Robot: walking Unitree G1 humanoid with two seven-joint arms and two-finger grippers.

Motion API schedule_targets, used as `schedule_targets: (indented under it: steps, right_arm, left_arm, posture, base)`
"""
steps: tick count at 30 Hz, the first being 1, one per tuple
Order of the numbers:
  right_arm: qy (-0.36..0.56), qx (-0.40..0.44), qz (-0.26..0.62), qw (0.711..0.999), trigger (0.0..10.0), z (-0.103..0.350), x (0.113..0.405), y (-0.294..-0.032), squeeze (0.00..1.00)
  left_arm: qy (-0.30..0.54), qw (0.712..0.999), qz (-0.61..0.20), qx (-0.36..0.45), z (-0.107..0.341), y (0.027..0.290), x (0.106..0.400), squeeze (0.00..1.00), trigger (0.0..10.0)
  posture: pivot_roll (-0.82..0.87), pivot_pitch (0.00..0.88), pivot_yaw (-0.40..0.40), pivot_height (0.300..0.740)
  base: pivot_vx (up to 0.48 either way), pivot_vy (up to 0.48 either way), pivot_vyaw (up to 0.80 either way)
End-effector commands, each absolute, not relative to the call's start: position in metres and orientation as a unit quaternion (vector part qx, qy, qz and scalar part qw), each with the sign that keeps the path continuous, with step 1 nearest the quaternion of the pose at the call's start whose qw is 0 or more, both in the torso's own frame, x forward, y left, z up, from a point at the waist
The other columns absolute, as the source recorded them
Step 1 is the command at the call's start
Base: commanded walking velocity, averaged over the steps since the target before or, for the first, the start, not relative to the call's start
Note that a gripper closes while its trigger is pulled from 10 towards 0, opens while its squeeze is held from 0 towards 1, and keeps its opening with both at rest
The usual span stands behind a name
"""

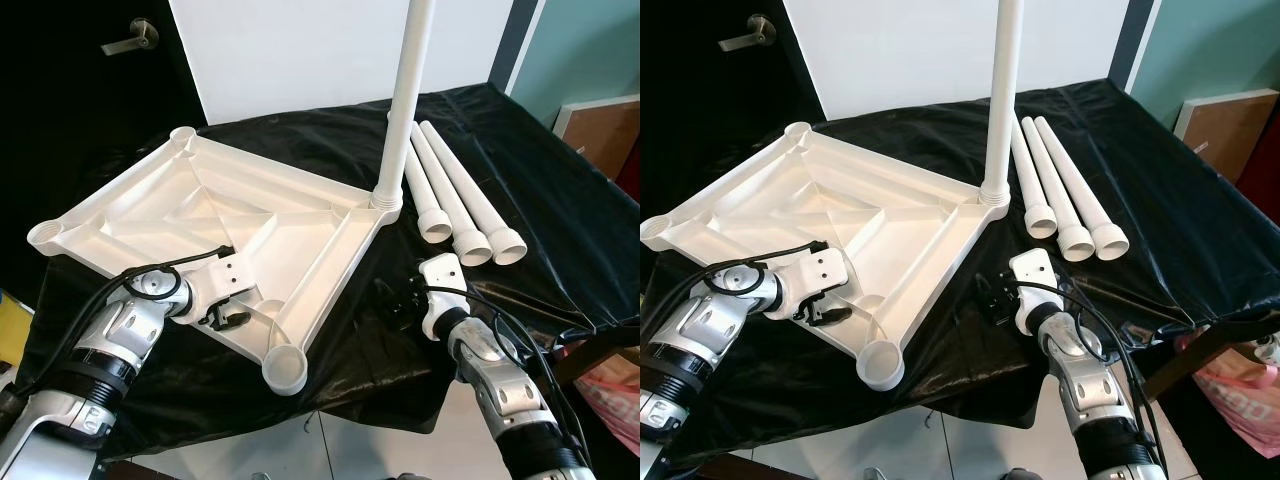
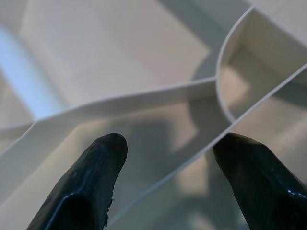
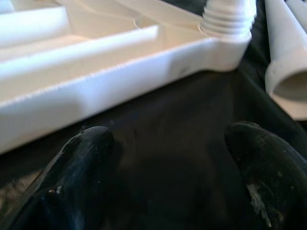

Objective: Building children table

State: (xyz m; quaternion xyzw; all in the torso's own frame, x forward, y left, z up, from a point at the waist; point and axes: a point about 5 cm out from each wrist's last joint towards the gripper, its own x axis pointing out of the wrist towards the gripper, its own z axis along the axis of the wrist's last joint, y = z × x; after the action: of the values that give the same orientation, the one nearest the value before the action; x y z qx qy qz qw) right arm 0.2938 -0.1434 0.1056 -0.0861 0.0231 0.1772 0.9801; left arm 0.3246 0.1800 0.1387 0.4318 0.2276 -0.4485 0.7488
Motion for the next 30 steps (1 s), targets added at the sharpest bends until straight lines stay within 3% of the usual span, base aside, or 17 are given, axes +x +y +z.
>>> schedule_targets:
  steps: [1,4,5,6,7,8,22,30]
  right_arm:
    - [0.035,-0.086,0.167,0.982,10.0,0.103,0.291,-0.148,0.0]
    - [0.036,-0.086,0.164,0.982,10.0,0.102,0.289,-0.149,0.0]
    - [0.038,-0.086,0.161,0.982,10.0,0.101,0.288,-0.151,0.0]
    - [0.04,-0.086,0.157,0.983,10.0,0.1,0.286,-0.152,0.0]
    - [0.04,-0.086,0.157,0.983,10.0,0.1,0.286,-0.152,0.0]
    - [0.042,-0.086,0.154,0.983,10.0,0.1,0.284,-0.153,0.0]
    - [0.046,-0.088,0.135,0.986,10.0,0.099,0.276,-0.157,0.0]
    - [0.044,-0.085,0.124,0.988,10.0,0.101,0.275,-0.157,0.0]
  left_arm:
    - [0.237,0.729,-0.476,0.431,0.135,0.176,0.323,0.0,10.0]
    - [0.239,0.725,-0.485,0.427,0.134,0.175,0.323,0.0,9.3]
    - [0.241,0.72,-0.494,0.424,0.134,0.174,0.323,0.0,7.1]
    - [0.242,0.716,-0.505,0.418,0.134,0.173,0.323,0.0,3.2]
    - [0.242,0.716,-0.505,0.418,0.134,0.173,0.323,0.0,3.2]
    - [0.245,0.712,-0.512,0.413,0.134,0.173,0.323,0.0,0.0]
    - [0.245,0.694,-0.559,0.382,0.138,0.167,0.323,0.0,0.0]
    - [0.234,0.718,-0.54,0.373,0.146,0.172,0.332,0.0,0.0]
  posture:
    - [-0.2,0.119,0.075,0.74]
    - [-0.2,0.129,0.081,0.74]
    - [-0.21,0.136,0.087,0.74]
    - [-0.21,0.139,0.09,0.74]
    - [-0.21,0.139,0.09,0.74]
    - [-0.22,0.148,0.1,0.74]
    - [-0.25,0.158,0.128,0.74]
    - [-0.26,0.147,0.132,0.74]
  base:
    - [0.0,0.0,0.0]
    - [0.0,0.0,0.0]
    - [0.0,0.0,0.0]
    - [0.0,0.0,0.0]
    - [0.0,0.0,0.0]
    - [0.0,0.0,0.0]
    - [0.0,0.0,0.0]
    - [0.0,0.0,0.0]
